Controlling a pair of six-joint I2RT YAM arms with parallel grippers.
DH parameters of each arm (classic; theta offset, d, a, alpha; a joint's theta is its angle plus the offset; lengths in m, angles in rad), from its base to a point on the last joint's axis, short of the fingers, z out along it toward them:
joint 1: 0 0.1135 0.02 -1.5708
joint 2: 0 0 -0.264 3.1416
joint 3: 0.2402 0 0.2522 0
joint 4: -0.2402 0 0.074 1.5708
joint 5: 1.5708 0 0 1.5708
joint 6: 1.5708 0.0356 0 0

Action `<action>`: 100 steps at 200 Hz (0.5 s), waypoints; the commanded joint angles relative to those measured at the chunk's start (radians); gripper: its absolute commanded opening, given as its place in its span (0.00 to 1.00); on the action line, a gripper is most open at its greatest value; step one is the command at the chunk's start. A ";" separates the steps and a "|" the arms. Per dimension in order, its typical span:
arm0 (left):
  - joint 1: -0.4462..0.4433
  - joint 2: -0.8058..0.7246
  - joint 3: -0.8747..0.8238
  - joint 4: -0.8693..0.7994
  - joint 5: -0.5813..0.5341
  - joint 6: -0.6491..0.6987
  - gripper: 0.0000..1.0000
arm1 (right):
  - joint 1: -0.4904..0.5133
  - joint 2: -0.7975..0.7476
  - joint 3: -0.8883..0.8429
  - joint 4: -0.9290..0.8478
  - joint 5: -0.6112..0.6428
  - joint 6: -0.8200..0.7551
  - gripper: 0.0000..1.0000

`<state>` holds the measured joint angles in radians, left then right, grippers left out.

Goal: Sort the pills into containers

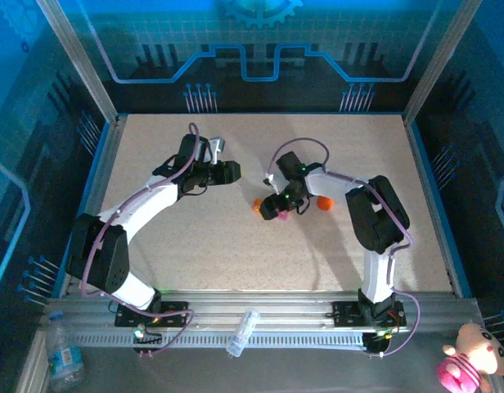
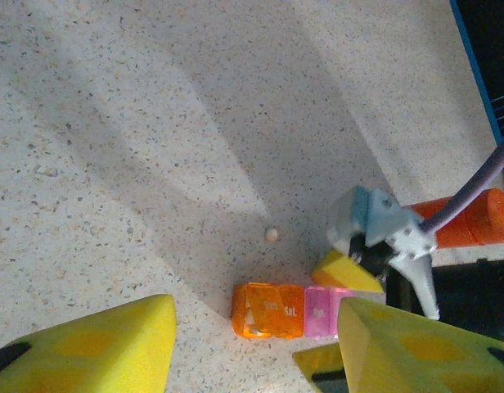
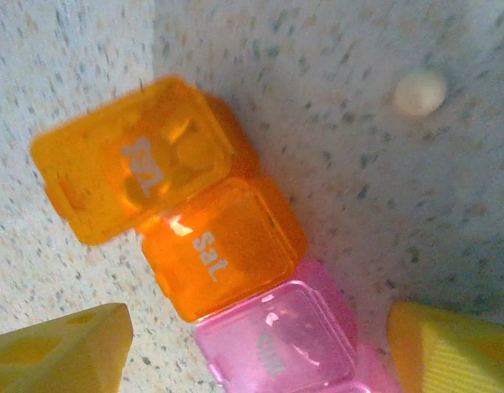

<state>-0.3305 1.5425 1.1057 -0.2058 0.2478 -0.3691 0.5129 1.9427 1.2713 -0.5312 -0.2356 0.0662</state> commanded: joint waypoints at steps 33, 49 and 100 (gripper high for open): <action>0.007 -0.020 -0.008 0.031 0.031 -0.034 0.55 | 0.074 -0.032 -0.058 -0.009 0.118 0.038 0.78; 0.007 -0.022 -0.012 0.030 0.032 -0.035 0.55 | 0.088 -0.022 -0.062 0.003 0.157 0.047 0.75; 0.007 -0.025 -0.021 0.034 0.034 -0.040 0.55 | 0.094 -0.008 -0.069 0.019 0.169 0.055 0.38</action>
<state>-0.3298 1.5425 1.0950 -0.1856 0.2588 -0.3946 0.5900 1.9171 1.2278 -0.4938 -0.0422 0.1131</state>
